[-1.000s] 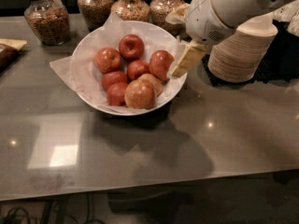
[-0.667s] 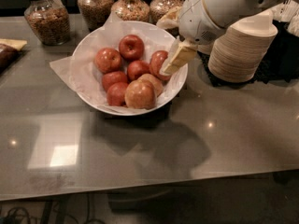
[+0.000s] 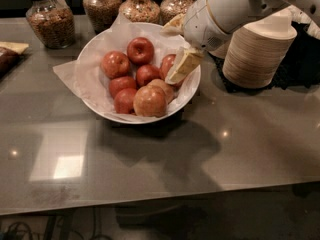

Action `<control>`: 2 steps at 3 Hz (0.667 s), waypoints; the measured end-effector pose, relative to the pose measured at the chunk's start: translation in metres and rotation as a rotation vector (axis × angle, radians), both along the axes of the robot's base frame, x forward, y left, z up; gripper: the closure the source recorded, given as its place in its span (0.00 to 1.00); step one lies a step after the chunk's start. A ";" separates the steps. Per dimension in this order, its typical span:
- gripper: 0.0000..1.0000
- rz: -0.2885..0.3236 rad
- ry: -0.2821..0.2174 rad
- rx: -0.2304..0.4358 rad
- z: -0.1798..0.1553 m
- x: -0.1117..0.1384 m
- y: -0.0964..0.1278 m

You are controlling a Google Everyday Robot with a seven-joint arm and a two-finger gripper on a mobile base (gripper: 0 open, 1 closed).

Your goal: Pick apple from white bowl

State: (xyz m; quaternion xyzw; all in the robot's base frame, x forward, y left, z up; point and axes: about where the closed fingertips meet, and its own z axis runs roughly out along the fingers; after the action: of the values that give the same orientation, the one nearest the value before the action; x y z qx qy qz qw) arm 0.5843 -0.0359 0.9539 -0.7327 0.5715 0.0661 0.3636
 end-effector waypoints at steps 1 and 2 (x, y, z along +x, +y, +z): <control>0.26 0.022 0.031 0.010 -0.014 0.005 -0.004; 0.26 0.035 0.055 0.007 -0.025 0.008 -0.010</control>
Offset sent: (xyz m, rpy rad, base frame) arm 0.0133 -0.0218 -0.0369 0.0043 0.0807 0.0417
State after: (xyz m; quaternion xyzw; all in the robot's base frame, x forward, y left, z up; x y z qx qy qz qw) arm 0.5926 -0.0458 0.9288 -0.7391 0.5683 0.0946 0.3490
